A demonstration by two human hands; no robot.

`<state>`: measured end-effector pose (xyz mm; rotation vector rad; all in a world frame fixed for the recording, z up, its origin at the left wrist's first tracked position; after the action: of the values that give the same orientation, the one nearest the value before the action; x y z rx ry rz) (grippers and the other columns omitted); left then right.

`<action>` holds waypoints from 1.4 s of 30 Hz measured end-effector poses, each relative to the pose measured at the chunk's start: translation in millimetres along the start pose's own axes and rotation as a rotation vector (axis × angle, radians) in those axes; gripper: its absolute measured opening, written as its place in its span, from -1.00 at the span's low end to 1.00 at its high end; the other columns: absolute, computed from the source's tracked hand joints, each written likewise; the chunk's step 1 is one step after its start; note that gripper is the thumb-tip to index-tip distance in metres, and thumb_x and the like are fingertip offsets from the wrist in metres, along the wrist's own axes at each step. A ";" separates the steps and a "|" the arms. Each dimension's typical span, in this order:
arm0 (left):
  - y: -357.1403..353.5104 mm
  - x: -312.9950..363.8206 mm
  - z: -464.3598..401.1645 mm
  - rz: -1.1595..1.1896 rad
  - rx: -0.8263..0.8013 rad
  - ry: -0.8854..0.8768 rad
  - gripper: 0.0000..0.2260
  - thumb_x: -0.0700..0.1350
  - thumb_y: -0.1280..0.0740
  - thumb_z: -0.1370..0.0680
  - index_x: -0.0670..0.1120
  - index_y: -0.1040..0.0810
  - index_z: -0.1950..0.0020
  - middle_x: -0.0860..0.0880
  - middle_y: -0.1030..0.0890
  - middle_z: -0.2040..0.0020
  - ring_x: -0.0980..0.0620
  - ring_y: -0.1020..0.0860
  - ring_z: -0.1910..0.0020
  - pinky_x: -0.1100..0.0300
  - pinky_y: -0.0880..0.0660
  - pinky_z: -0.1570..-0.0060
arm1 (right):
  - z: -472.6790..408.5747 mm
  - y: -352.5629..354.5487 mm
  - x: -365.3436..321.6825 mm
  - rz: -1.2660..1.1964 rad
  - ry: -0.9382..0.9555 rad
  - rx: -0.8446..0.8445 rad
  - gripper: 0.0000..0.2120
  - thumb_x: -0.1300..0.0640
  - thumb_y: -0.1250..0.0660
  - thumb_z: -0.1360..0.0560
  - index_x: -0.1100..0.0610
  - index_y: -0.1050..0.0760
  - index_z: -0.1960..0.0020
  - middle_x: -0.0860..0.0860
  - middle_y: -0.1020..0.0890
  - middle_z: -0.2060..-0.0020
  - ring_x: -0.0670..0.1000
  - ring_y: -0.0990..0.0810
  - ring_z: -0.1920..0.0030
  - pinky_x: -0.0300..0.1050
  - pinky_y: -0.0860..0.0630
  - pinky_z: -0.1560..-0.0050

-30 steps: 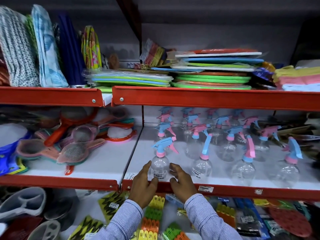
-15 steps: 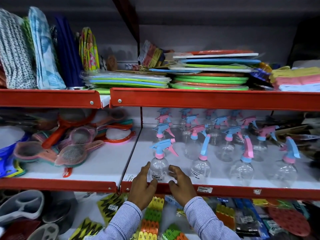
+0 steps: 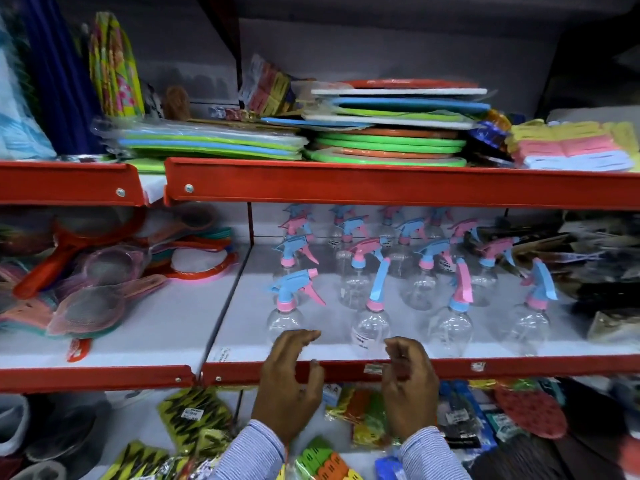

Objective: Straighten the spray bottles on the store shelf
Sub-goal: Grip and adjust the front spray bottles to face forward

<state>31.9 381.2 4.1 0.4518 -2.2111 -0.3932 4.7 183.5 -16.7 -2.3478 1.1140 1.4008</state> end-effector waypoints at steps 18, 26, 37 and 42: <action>-94.5 40.0 -7.6 -0.033 -0.067 0.312 -0.52 -0.04 -0.26 -0.39 0.02 -0.37 -0.33 0.07 -0.52 -0.24 0.08 -0.48 -0.22 0.24 -0.37 -0.21 | -57.4 9.2 41.6 0.000 -0.098 -0.655 -0.44 0.37 -0.23 -0.38 0.07 -0.30 -0.35 0.01 -0.49 -0.26 0.01 -0.48 -0.26 -0.12 -0.39 -0.34; -96.7 40.4 -8.5 -0.065 -0.102 0.395 -0.35 0.00 -0.22 -0.41 -0.06 -0.18 -0.50 -0.04 -0.32 -0.48 -0.06 -0.34 -0.42 -0.06 -0.35 -0.40 | -55.0 16.8 42.5 -0.013 -0.150 -0.651 -0.41 0.34 -0.24 -0.42 0.08 -0.24 -0.41 0.02 -0.44 -0.33 -0.02 -0.44 -0.31 -0.09 -0.38 -0.36; -92.0 40.5 -8.5 -0.039 -0.105 0.313 -0.47 -0.05 -0.24 -0.38 0.03 -0.34 -0.37 0.02 -0.55 -0.27 0.01 -0.53 -0.19 -0.01 -0.49 -0.23 | -52.6 20.2 37.3 -0.039 -0.148 -0.630 -0.46 0.40 -0.23 -0.37 0.00 -0.38 -0.28 0.00 -0.54 -0.22 -0.08 -0.49 -0.21 -0.01 -0.46 -0.33; -93.0 41.3 -8.0 -0.027 -0.108 0.308 -0.46 -0.05 -0.25 -0.38 0.05 -0.32 -0.38 0.02 -0.55 -0.29 -0.02 -0.53 -0.21 -0.04 -0.49 -0.25 | -51.6 19.9 38.0 -0.043 -0.147 -0.623 -0.47 0.39 -0.24 -0.36 -0.04 -0.39 -0.23 -0.02 -0.55 -0.19 -0.11 -0.50 -0.18 0.05 -0.49 -0.29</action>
<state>31.0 279.5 -2.8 0.4515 -1.8786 -0.4256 36.4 124.3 -16.0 -2.5609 0.6394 2.1006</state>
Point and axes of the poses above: each hand's wrist, its own z-axis away from the middle knuckle, its own y-axis out of the back of the hand, x = y × z, the point moved 3 cm from there along -z, towards the middle knuckle
